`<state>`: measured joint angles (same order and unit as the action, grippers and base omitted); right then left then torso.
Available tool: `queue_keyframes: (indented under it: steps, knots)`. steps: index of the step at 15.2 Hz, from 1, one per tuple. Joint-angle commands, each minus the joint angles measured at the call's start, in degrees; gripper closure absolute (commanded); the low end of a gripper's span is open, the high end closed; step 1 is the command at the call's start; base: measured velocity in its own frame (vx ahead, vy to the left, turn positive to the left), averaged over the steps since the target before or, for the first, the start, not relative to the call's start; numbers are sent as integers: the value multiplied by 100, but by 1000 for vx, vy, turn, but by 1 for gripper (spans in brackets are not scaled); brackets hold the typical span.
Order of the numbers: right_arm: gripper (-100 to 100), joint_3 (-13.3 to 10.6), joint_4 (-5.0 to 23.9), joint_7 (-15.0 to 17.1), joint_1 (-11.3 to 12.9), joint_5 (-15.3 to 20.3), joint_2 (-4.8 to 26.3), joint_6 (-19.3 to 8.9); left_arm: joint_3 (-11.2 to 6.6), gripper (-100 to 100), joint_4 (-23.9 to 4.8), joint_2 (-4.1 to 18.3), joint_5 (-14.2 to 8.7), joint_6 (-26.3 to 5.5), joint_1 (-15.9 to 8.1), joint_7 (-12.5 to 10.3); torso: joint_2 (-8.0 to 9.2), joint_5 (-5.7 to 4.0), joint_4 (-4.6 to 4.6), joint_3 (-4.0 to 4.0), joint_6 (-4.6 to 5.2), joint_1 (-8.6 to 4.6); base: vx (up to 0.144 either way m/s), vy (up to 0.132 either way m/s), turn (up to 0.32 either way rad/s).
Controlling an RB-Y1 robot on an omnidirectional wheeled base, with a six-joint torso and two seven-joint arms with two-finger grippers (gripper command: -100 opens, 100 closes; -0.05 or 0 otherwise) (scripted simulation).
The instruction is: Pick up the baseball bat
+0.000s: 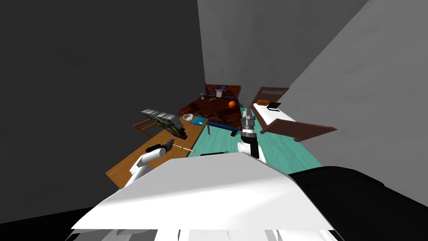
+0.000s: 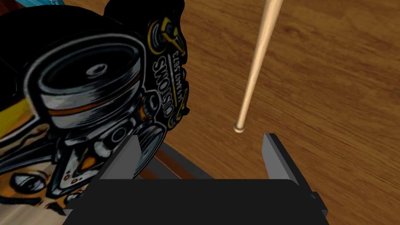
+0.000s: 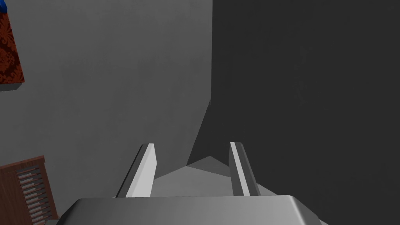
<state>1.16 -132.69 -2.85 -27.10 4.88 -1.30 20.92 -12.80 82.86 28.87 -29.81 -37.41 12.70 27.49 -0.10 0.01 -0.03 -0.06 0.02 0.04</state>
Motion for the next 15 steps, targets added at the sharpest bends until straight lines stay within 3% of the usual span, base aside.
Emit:
queue_keyframes:
  steps: [1,2,4,5,6,7,9,10,15]
  knots:
    - [0,0,0,0,0,0,0,0,-34,-100,-202,33,-121,-218,-51,139,0,0,0,0,0,0,9,21,-171]
    - [0,0,0,0,0,0,0,0,-87,-100,-429,64,-259,-379,-112,294,-1,0,0,0,-1,1,14,23,-236]
    - [0,0,0,0,0,0,0,0,-87,-100,-432,64,-259,-477,-112,294,-2,0,0,-1,-1,2,10,25,-111]
    - [0,1,0,0,-1,0,0,0,-138,-100,-653,91,-391,-692,-170,443,0,0,0,0,-4,2,8,19,-127]
    - [0,0,0,0,0,0,0,0,-138,-100,-653,91,-391,-728,-170,443,0,0,0,0,-1,0,7,20,-154]
    - [0,0,0,0,0,0,0,0,-187,-100,-813,115,-519,-925,-225,586,0,-1,0,0,-1,0,9,23,-208]
    - [0,0,0,0,0,0,0,0,-187,-100,-865,115,-519,-967,-225,586,-1,0,0,0,-1,2,9,26,-126]
    - [0,1,0,0,-1,0,0,0,-233,-100,-1037,136,-640,-1195,-278,722,0,0,0,0,-4,2,6,18,-91]
    - [0,0,0,0,0,0,0,0,-317,-100,-1435,170,-861,-1611,-375,970,1,0,0,0,-2,2,6,25,-160]
